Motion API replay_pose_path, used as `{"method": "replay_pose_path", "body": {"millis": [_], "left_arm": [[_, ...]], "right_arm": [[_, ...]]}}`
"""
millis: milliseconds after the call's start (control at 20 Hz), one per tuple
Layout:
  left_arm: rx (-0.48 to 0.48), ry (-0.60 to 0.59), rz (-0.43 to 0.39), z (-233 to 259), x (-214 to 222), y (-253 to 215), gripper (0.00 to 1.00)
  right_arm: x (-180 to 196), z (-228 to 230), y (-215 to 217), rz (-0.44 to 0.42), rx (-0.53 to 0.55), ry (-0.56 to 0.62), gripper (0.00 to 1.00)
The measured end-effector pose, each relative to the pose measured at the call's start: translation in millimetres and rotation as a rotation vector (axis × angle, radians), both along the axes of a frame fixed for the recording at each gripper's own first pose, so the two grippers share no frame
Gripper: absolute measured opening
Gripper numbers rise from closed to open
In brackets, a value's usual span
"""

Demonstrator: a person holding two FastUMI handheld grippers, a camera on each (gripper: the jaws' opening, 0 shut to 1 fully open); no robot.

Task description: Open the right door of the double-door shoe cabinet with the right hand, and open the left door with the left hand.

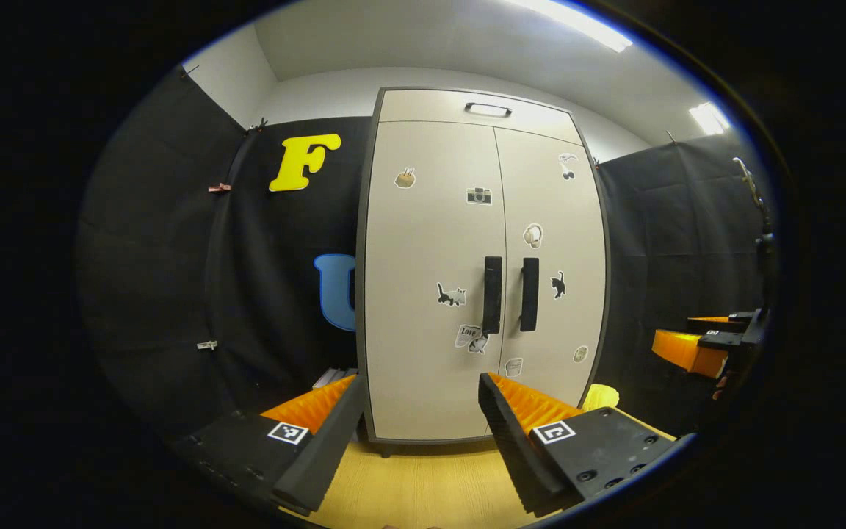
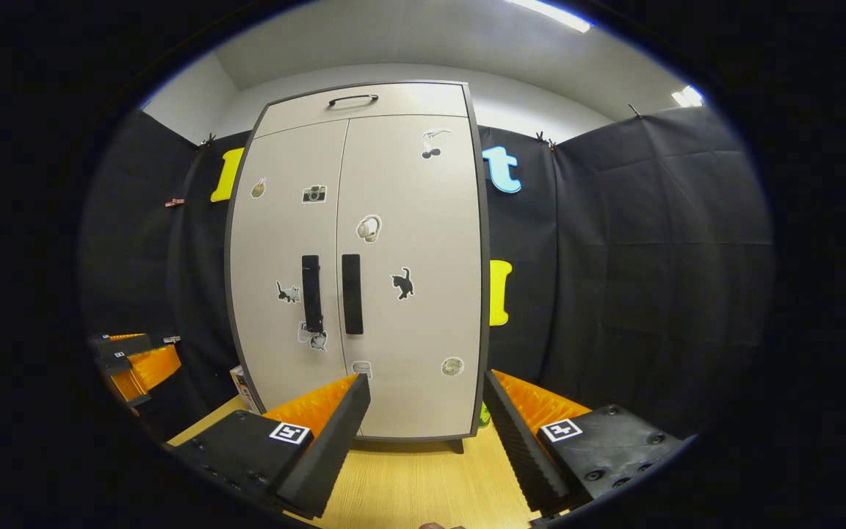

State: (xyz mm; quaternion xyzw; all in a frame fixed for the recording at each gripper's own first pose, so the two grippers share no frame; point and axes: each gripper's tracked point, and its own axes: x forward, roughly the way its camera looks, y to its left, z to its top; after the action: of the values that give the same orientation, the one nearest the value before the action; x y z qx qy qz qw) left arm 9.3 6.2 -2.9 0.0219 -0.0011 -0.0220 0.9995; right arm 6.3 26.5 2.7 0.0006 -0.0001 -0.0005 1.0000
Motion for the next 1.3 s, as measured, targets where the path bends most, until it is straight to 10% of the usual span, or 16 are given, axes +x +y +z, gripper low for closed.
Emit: {"method": "replay_pose_path", "body": {"millis": [850, 1300], "left_arm": [[-0.015, 0.038, -0.119, -25.0, -26.9, 38.2, 0.95], [0.003, 0.055, 0.042, -28.0, -23.4, 79.6, 0.95]], "right_arm": [[49.2, 32.7, 90.9, 0.025, -0.094, 0.009, 0.98], [152.0, 51.1, 113.4, 0.081, -0.062, 0.009, 0.98]]}}
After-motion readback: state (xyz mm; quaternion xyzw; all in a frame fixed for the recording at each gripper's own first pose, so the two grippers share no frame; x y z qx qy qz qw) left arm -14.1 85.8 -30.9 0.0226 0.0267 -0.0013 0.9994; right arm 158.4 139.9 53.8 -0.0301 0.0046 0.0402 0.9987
